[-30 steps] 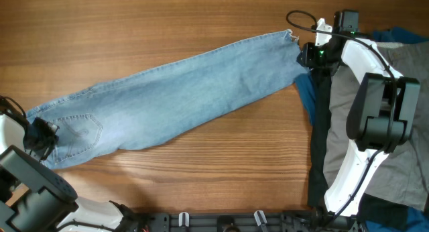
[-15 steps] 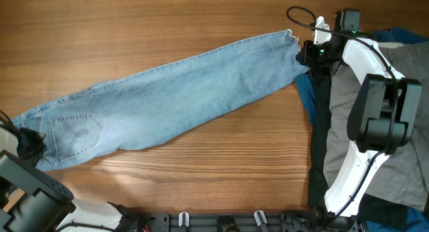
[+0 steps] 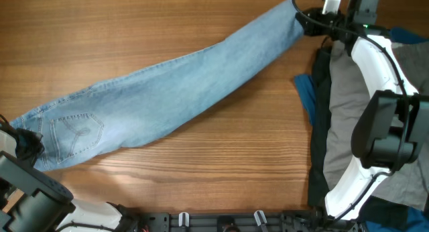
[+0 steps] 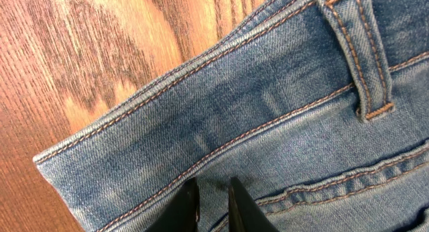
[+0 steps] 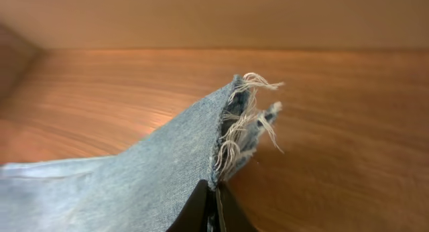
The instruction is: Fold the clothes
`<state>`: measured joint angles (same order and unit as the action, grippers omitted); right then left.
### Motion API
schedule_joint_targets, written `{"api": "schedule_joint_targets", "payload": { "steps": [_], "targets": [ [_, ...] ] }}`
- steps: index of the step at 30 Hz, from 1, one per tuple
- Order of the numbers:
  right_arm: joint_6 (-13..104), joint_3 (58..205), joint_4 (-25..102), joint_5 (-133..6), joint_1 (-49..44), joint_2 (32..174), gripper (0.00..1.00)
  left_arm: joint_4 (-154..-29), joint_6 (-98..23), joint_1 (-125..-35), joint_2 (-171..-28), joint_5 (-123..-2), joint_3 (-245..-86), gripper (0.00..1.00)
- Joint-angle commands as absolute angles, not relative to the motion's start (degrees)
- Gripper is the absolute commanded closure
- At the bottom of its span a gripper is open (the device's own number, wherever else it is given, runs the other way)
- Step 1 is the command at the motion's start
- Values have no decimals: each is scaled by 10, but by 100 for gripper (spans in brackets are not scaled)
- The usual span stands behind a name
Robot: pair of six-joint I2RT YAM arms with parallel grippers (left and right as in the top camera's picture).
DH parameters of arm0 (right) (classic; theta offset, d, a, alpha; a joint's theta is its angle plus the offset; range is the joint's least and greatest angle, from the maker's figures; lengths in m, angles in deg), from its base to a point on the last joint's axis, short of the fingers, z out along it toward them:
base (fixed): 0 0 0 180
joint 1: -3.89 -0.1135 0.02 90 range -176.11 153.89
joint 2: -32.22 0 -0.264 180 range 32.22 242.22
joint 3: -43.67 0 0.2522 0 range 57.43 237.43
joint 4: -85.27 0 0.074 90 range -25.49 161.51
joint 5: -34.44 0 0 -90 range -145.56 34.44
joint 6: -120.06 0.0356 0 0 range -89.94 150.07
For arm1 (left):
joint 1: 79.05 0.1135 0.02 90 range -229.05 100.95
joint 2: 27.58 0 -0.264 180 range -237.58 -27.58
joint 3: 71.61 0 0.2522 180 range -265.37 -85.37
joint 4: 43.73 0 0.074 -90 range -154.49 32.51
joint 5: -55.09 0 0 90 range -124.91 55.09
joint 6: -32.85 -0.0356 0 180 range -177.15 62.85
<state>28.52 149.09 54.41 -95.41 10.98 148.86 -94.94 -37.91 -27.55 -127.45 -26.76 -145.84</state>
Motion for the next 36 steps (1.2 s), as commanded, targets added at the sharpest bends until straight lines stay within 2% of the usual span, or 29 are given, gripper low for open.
{"api": "schedule_joint_targets", "payload": {
  "steps": [1, 5, 7, 9, 11, 12, 14, 15, 16, 17, 18, 20, 22, 23, 30, 36],
  "targets": [
    [290, 1506, 540, -949, 112, 1475, 96, -947, -372, -272, -1279, -254, -1454, 84],
    [292, 1506, 493, -889, 112, 1475, 96, -946, -372, -272, -1279, -254, -1454, 84],
    [316, 1506, 454, -833, 112, 1475, 92, -945, -372, -272, -1279, -255, -1454, 83],
    [314, 1506, 439, -830, 112, 1475, 96, -944, -372, -272, -1279, -259, -1454, 83],
    [312, 1506, 439, -830, 110, 1475, 96, -943, -372, -272, -1279, -269, -1454, 83],
    [312, 1506, 438, -830, 108, 1475, 88, -943, -372, -272, -1279, -271, -1454, 83],
    [312, 1506, 433, -830, 106, 1475, 95, -943, -372, -272, -1279, -272, -1454, 83],
    [312, 1506, 431, -830, 105, 1475, 95, -943, -372, -272, -1279, -271, -1454, 83],
    [312, 1506, 431, -830, 105, 1475, 84, -943, -372, -272, -1279, -272, -1454, 83],
    [311, 1506, 428, -830, 105, 1475, 87, -943, -372, -272, -1279, -272, -1454, 82],
    [311, 1506, 424, -830, 105, 1475, 96, -943, -372, -272, -1279, -271, -1454, 82],
    [312, 1506, 419, -818, 105, 1475, 96, -943, -372, -272, -1279, -272, -1454, 81],
    [311, 1506, 419, -773, 105, 1482, 74, -943, -372, -272, -1279, -272, -1454, 81],
    [310, 1506, 421, -753, 105, 1491, 71, -943, -372, -272, -1279, -272, -1454, 81],
    [272, 1506, 438, -751, 105, 1591, 59, -943, -372, -272, -1279, -280, -1454, 80],
    [271, 1506, 443, -772, 105, 1600, 58, -941, -372, -272, -1279, -280, -1454, 80]
  ]
}}
